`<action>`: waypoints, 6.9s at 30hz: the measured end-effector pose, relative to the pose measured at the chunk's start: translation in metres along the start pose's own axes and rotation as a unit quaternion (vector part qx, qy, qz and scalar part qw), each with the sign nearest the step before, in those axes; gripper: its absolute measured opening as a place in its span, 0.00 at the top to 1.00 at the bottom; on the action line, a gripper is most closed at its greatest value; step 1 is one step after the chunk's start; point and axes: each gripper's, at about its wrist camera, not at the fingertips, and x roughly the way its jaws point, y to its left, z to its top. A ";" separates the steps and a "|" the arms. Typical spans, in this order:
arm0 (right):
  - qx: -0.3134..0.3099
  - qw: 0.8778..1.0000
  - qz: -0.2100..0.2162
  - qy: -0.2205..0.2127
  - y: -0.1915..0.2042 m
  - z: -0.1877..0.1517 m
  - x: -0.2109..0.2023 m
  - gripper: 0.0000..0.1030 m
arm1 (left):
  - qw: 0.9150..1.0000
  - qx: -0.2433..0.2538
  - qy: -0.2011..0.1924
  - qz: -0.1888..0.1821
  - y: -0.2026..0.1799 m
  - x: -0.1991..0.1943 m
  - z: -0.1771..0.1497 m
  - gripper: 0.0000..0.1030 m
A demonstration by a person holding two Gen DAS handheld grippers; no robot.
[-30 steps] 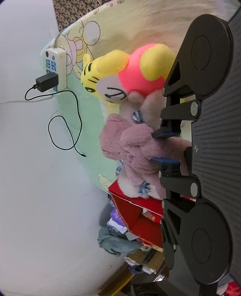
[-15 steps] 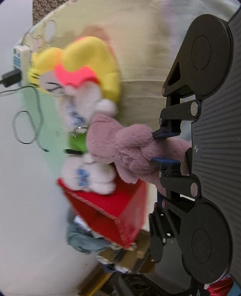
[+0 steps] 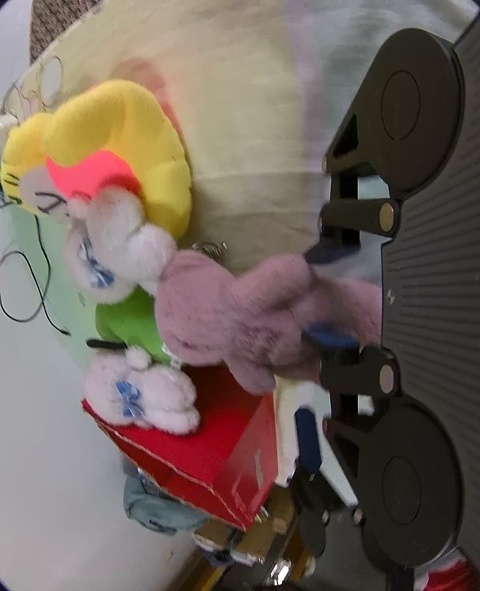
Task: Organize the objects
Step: 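Grasp the pink teddy bear with the right gripper and lift it, then carry the pink teddy bear with the right gripper into the red box, then lower the pink teddy bear into the box and open the right gripper, then withdraw the right gripper from the box back toward the plush pile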
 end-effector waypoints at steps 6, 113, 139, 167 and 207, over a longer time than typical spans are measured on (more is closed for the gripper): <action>0.002 0.999 0.019 -0.028 -0.004 0.004 -0.004 0.38 | 1.000 0.016 -0.010 -0.003 -0.011 0.018 0.023 0.09; -0.080 0.991 0.104 0.017 0.267 0.113 0.213 0.72 | 0.991 0.007 -0.039 0.129 0.270 -0.051 0.020 0.18; -0.051 0.992 0.116 -0.009 0.261 0.113 0.209 0.67 | 0.988 0.013 -0.016 0.153 0.272 -0.044 0.027 0.27; -0.037 0.994 0.088 -0.053 0.259 0.109 0.202 0.67 | 0.987 -0.001 -0.022 0.159 0.268 -0.046 0.027 0.23; 0.002 0.977 0.092 -0.193 0.181 0.047 0.049 0.67 | 0.980 0.032 -0.147 0.130 0.149 -0.117 0.024 0.19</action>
